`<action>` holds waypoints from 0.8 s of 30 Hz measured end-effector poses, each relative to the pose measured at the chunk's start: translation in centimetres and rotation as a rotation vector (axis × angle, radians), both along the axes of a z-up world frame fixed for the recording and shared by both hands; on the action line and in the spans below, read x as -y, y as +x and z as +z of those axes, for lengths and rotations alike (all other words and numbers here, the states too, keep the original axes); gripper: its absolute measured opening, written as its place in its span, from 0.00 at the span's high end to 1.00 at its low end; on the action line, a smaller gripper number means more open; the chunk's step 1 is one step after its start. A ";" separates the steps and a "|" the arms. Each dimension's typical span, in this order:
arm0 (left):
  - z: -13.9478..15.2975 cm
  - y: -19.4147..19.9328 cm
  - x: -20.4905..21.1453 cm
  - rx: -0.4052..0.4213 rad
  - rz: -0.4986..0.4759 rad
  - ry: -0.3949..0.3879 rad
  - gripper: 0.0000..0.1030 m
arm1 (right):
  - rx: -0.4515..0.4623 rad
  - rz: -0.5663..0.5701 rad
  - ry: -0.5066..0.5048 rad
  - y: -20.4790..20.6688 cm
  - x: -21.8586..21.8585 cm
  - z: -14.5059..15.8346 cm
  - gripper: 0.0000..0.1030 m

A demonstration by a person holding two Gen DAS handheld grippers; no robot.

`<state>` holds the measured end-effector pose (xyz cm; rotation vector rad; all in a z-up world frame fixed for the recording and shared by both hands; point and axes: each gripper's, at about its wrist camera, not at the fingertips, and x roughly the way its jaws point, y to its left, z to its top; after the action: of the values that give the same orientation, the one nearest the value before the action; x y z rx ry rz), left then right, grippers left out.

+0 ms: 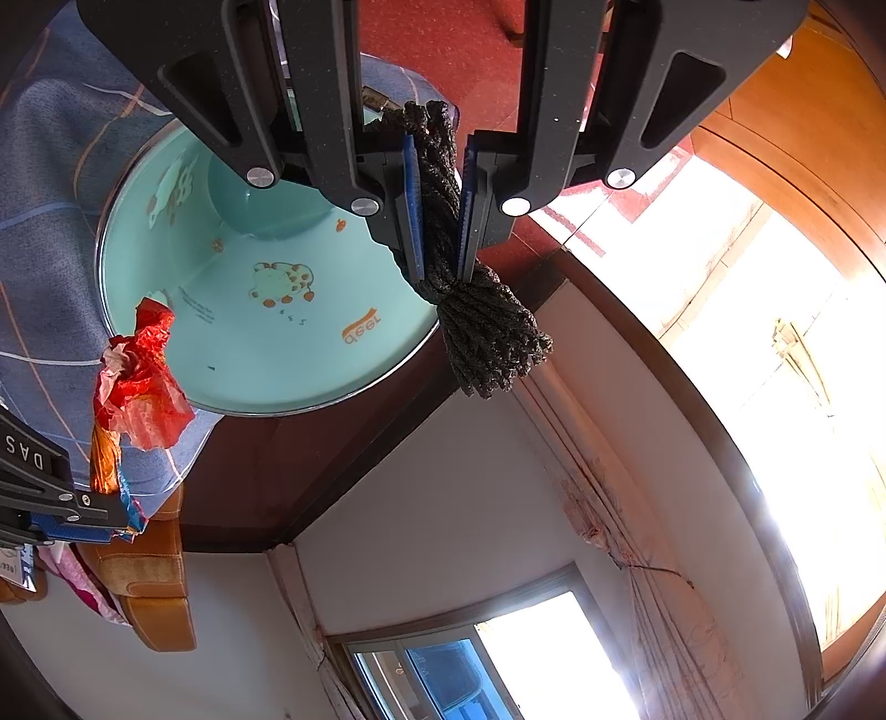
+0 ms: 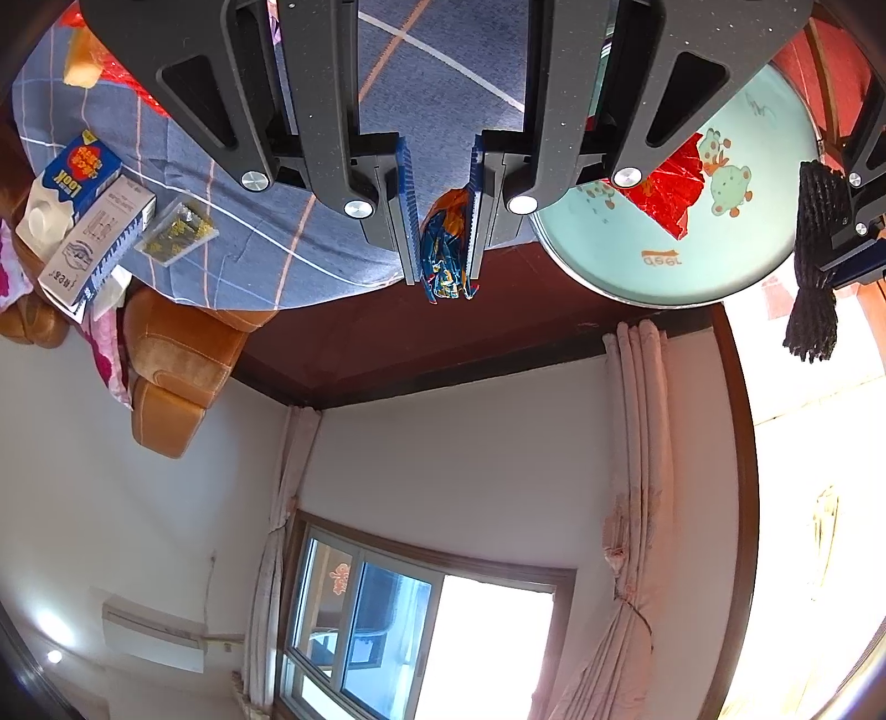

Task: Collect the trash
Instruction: 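Carry the scrubber and wrapper over the green bucket with both tools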

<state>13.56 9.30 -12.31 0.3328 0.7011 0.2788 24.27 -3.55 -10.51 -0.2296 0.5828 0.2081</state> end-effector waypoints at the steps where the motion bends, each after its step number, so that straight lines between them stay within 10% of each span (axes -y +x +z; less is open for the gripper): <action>1: 0.0 0.0 -0.1 0.000 -0.001 -0.001 0.89 | 0.001 0.000 0.000 0.0 0.0 0.0 0.84; 24: 0.3 -0.3 -0.3 0.011 -0.020 -0.018 0.85 | 0.003 0.044 -0.014 -0.4 -1.2 -0.2 0.82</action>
<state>13.24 9.63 -12.01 0.3206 0.6886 0.2555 23.88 -2.35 -10.67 -0.2564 0.5767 0.2462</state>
